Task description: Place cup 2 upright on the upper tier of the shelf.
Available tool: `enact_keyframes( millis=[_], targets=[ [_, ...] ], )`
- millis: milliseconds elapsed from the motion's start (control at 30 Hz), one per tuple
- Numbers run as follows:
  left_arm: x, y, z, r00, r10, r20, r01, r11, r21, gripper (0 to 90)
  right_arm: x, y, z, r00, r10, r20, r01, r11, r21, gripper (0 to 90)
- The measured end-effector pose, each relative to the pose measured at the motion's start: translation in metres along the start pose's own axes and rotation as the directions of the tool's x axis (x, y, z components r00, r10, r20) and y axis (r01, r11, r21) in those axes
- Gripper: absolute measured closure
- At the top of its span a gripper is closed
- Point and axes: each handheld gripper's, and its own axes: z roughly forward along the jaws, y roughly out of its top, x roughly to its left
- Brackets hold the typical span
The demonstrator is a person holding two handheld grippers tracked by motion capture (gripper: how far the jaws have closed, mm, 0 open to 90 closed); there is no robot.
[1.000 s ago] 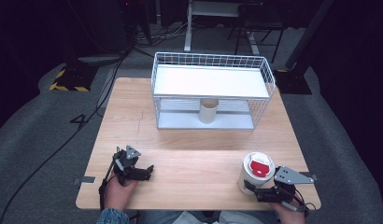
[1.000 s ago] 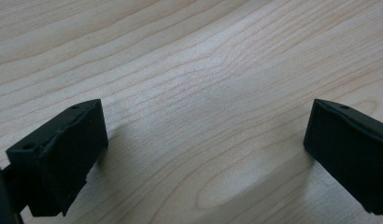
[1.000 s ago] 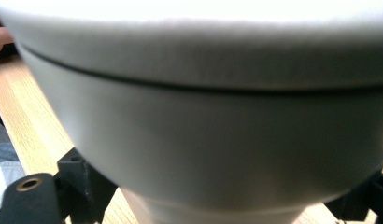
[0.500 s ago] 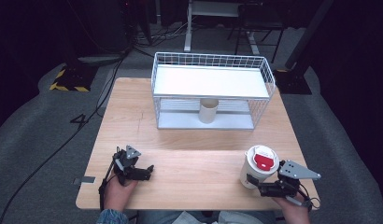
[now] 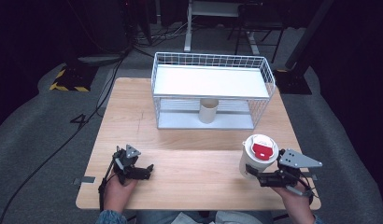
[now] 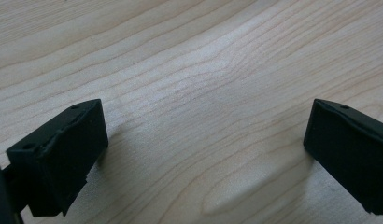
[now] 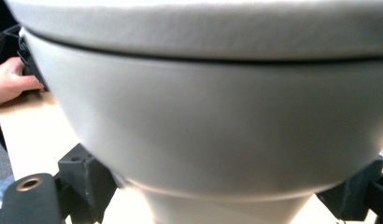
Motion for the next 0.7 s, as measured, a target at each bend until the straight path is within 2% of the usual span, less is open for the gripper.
enact_keyframes(
  millis=[267, 567, 700],
  targets=[
    [0.000, 0.000, 0.000, 1.0000, -0.002, 0.000, 0.002, 1.0000, 0.000, 0.2, -0.005, 0.027, 0.003, 0.9995, -0.030, -0.004, 0.030, 0.999, -0.018, 14.1],
    [0.000, 0.000, 0.000, 1.0000, -0.004, -0.006, 0.004, 1.0000, 0.000, 0.3, -0.012, 0.052, 0.008, 0.9992, -0.024, -0.031, 0.023, 1.000, -0.014, 14.1],
    [0.000, 0.000, 0.000, 1.0000, -0.005, -0.005, 0.005, 1.0000, -0.001, 0.3, -0.014, 0.065, 0.009, 0.9989, -0.043, -0.019, 0.043, 0.999, -0.018, 14.1]
  ],
)
